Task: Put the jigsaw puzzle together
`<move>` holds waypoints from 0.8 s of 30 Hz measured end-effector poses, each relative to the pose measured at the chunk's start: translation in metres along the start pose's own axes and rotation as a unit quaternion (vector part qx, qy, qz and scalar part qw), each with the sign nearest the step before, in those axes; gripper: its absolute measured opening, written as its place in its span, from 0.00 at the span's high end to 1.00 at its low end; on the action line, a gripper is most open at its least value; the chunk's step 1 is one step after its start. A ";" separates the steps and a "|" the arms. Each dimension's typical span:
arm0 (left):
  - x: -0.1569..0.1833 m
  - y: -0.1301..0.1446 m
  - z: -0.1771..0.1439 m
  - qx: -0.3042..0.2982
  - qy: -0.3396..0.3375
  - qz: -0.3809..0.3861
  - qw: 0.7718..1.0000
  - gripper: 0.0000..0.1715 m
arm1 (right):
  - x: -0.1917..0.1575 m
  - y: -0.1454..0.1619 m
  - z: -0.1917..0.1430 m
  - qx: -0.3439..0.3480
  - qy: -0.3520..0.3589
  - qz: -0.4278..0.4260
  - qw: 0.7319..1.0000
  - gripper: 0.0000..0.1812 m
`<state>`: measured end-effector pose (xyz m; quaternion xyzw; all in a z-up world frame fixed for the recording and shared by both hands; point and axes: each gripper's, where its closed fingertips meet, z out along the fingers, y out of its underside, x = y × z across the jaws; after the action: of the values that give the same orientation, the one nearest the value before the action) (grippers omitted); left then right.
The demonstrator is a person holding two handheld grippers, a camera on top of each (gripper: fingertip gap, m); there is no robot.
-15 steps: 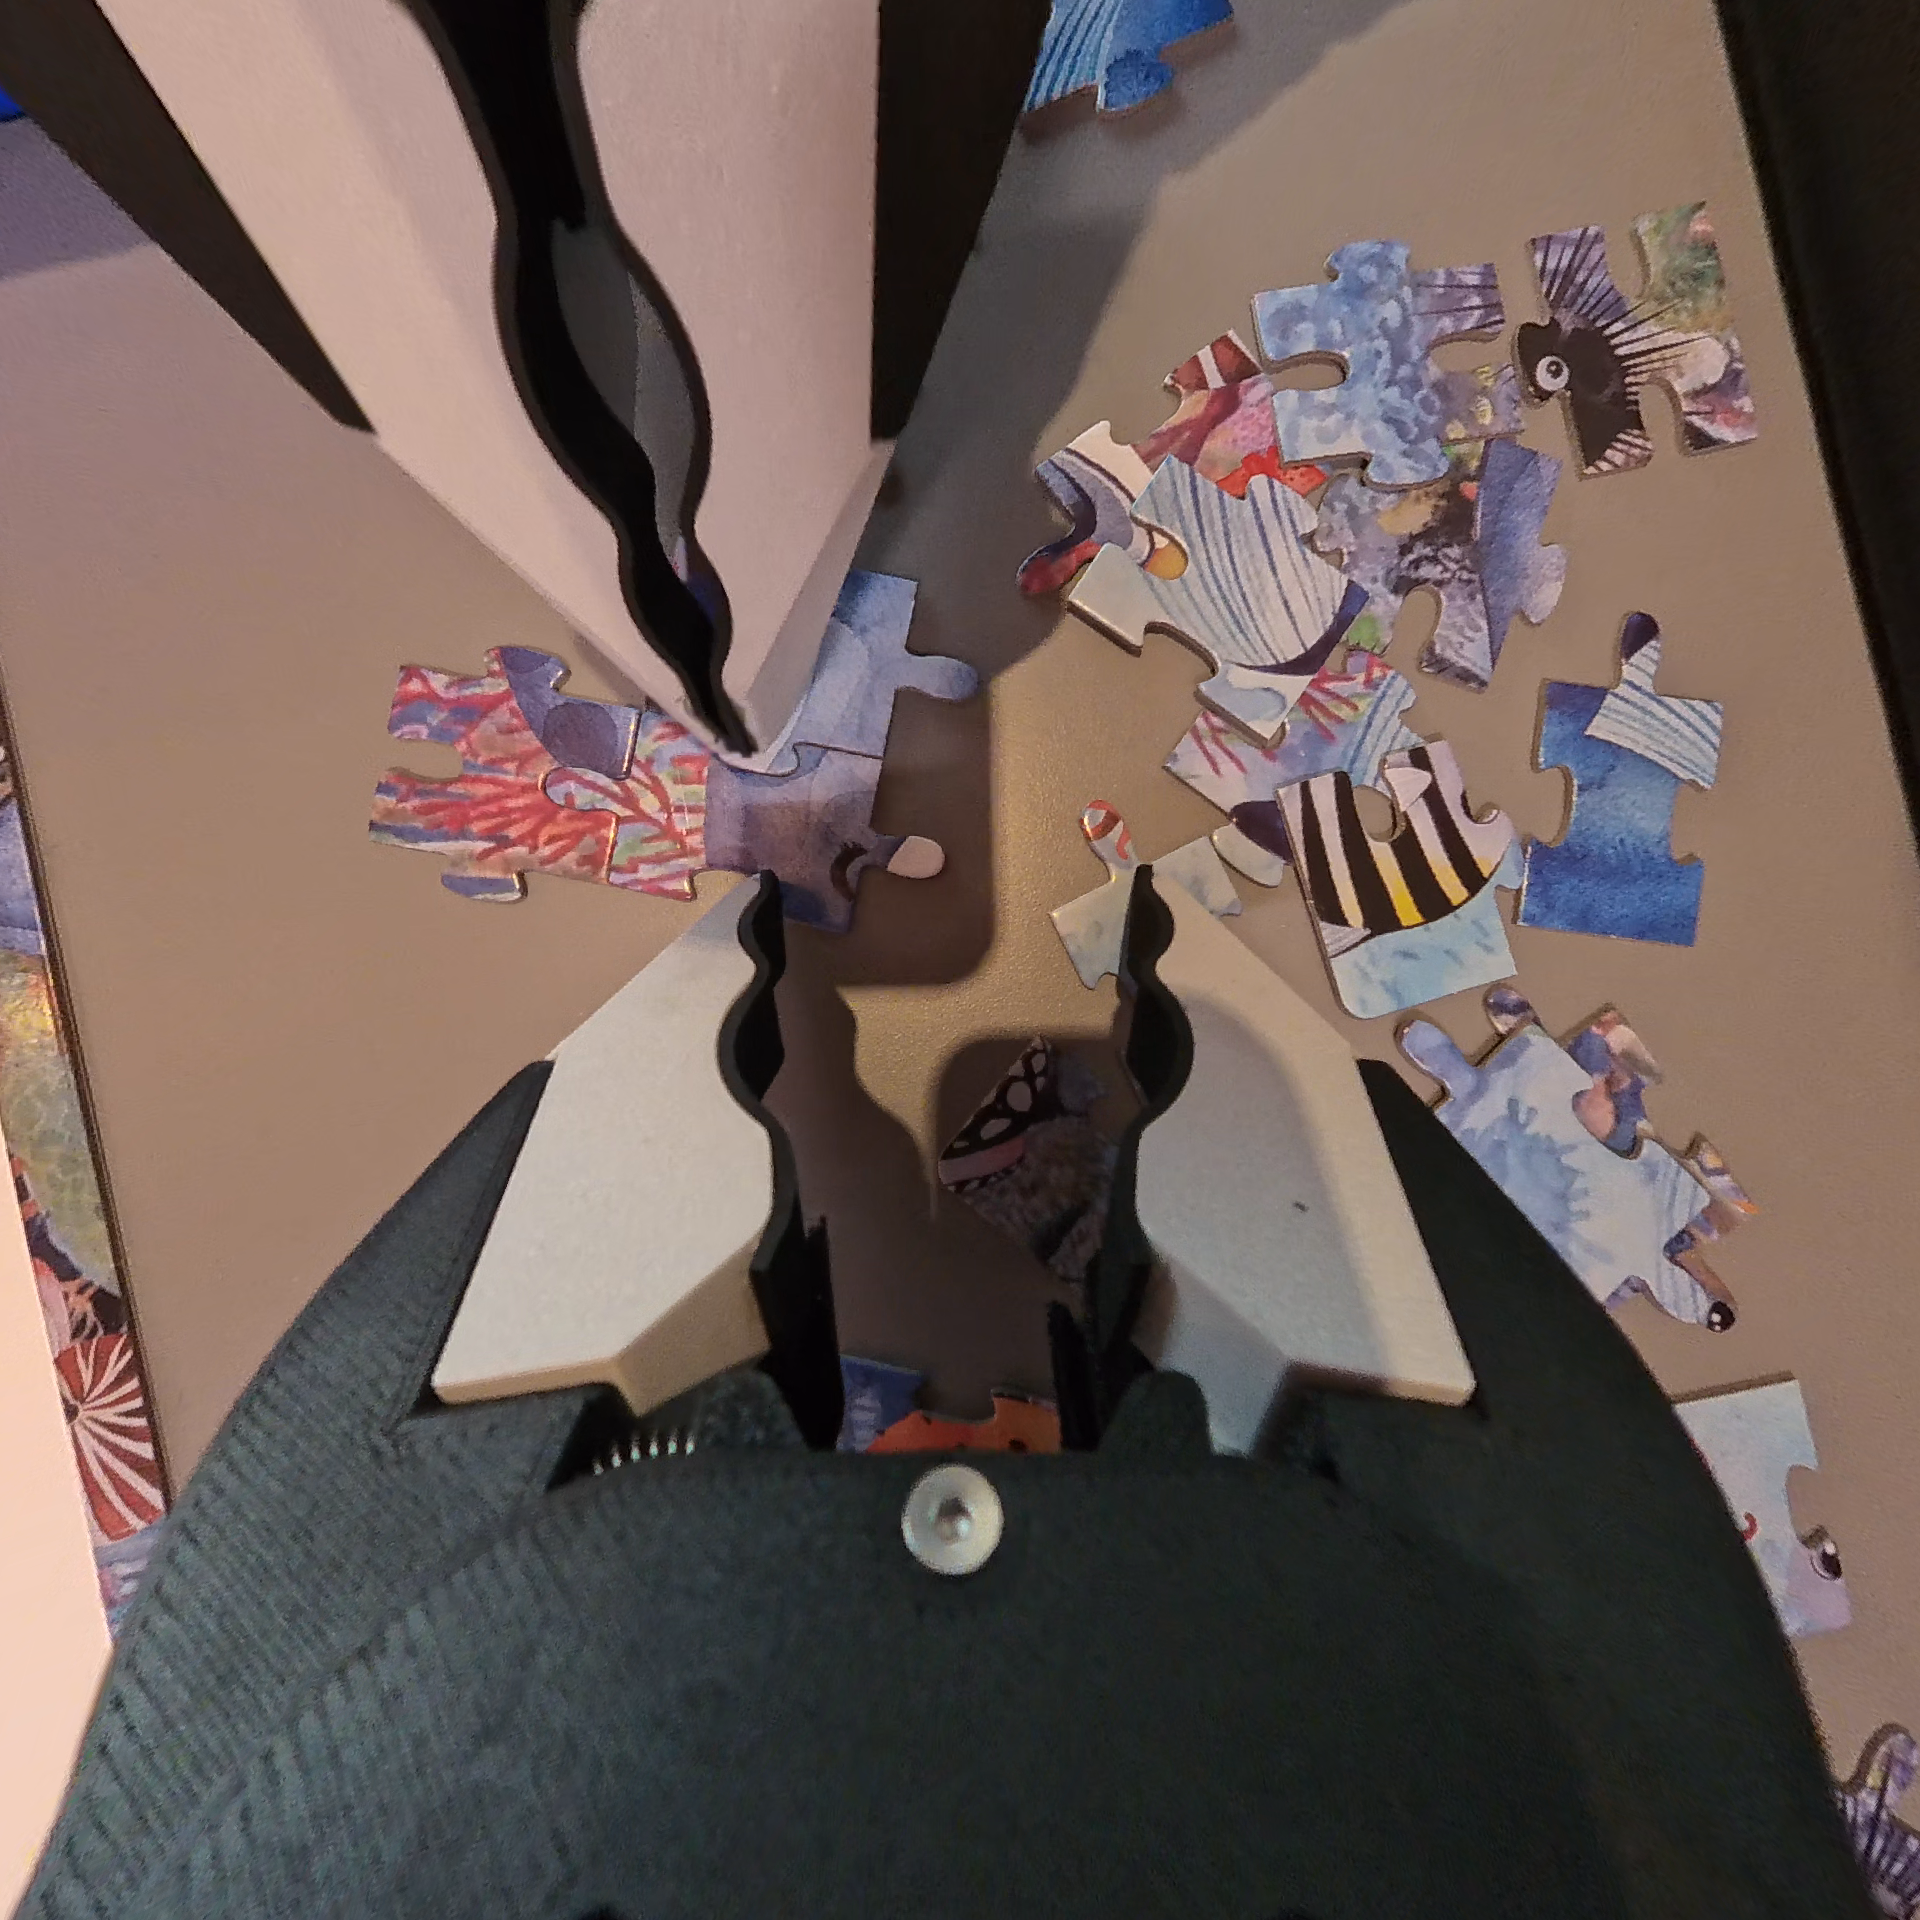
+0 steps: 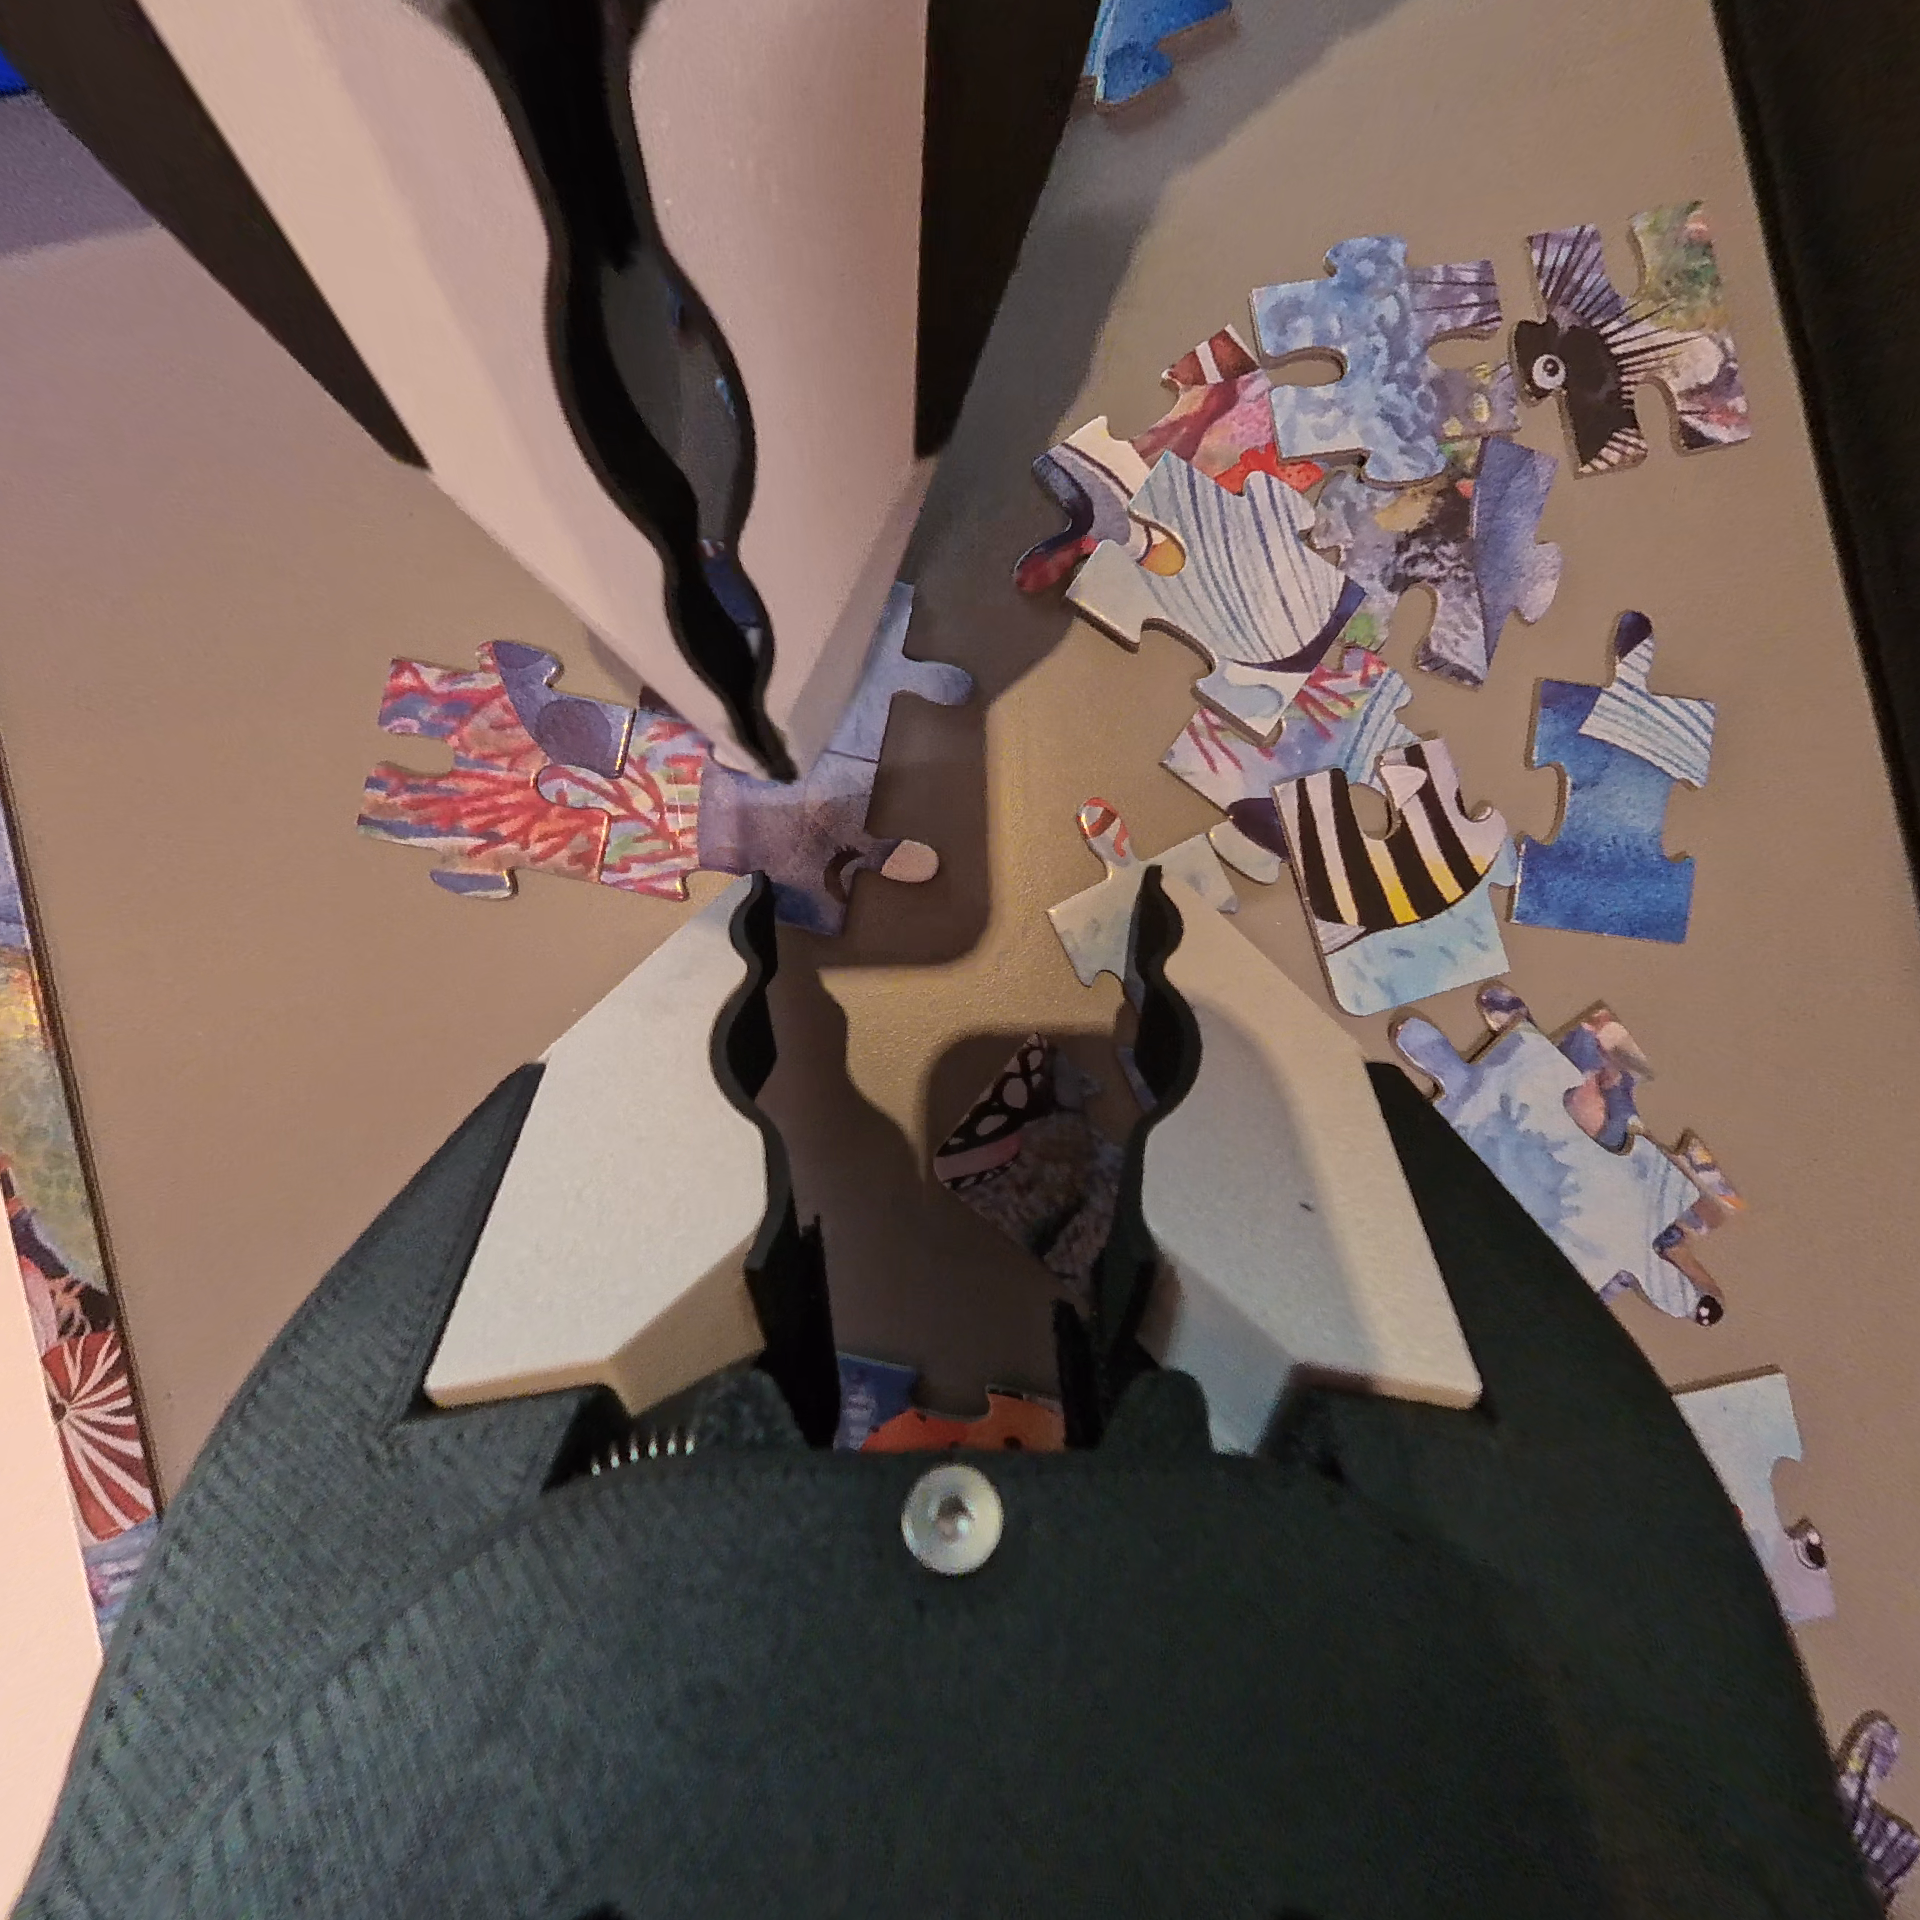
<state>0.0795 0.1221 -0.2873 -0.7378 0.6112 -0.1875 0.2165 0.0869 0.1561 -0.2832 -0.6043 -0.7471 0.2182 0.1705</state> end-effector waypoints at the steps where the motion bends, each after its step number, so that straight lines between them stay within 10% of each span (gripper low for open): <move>1: 0.001 0.000 0.000 0.000 0.001 0.000 1.000 0.59 | 0.000 0.000 0.000 0.000 -0.005 0.003 1.000 1.00; 24: 0.011 0.002 -0.012 -0.006 0.041 -0.016 0.999 0.55 | 0.018 0.030 -0.033 0.011 0.031 0.067 0.997 1.00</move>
<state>0.0736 0.1096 -0.2780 -0.7405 0.6087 -0.2174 0.1841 0.1248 0.1833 -0.2719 -0.6577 -0.6969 0.2184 0.1848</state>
